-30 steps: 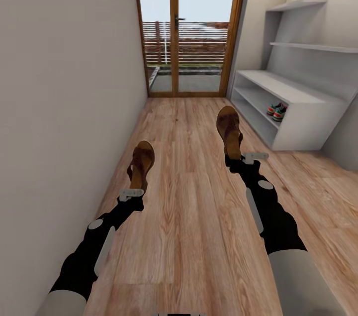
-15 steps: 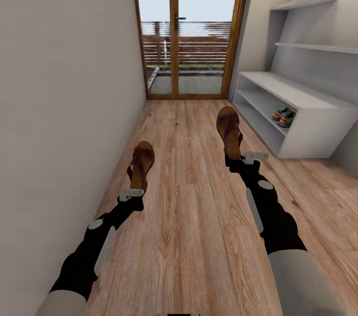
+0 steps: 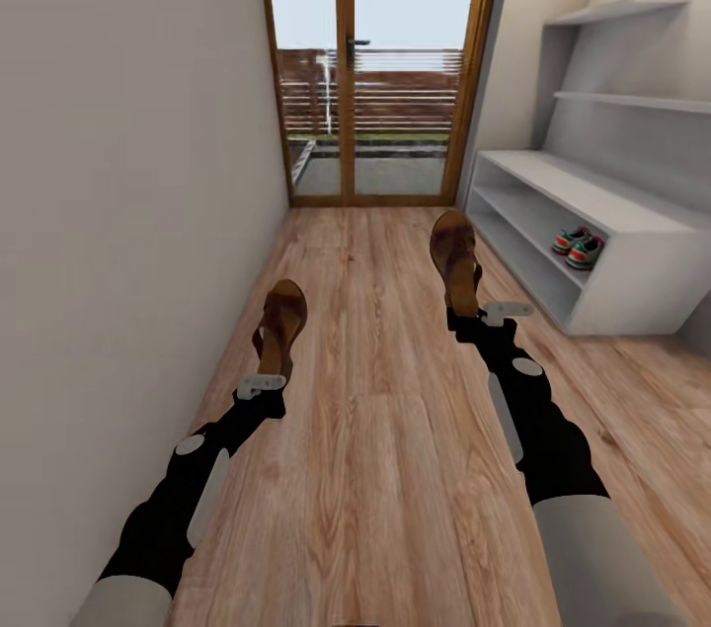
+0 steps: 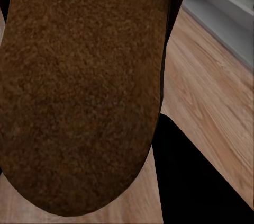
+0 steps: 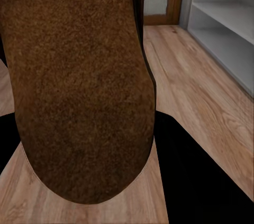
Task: Pick up the two gym shoes and the two sandals from the corridor floor and place them onto the hallstand (shoe rack) in the corridor, making sure they are on the rack and not on the floor. Arrange them so the two gym shoes are next to each other and the two sandals are next to each other.
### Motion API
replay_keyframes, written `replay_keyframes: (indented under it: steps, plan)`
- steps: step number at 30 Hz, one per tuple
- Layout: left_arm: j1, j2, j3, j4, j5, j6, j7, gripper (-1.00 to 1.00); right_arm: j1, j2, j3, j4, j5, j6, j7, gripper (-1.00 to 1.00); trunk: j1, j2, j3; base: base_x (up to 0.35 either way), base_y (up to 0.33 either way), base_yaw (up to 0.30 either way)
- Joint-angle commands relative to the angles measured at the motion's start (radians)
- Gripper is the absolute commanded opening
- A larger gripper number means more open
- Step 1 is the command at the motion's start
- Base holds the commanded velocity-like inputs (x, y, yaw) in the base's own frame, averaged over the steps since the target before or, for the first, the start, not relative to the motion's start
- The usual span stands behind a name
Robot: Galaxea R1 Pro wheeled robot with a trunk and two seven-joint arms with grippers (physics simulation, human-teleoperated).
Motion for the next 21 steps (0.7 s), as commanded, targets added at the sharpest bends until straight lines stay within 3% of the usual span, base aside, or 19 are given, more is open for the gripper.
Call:
replay_keyframes:
  steps: [1,21]
  plan:
    - [0.0,-0.001,0.004,-0.001,0.009,0.01,-0.009,-1.0,0.0,0.001,-0.001,-0.002,0.001,0.006,-0.001,-1.0,0.0,0.0,-0.001,0.347,0.0,0.0]
    - [0.0,-0.001,0.004,-0.001,0.009,0.01,-0.009,-1.0,-0.001,0.001,-0.001,-0.002,0.002,0.006,-0.001,-1.0,0.0,0.0,-0.001,0.348,0.0,0.0]
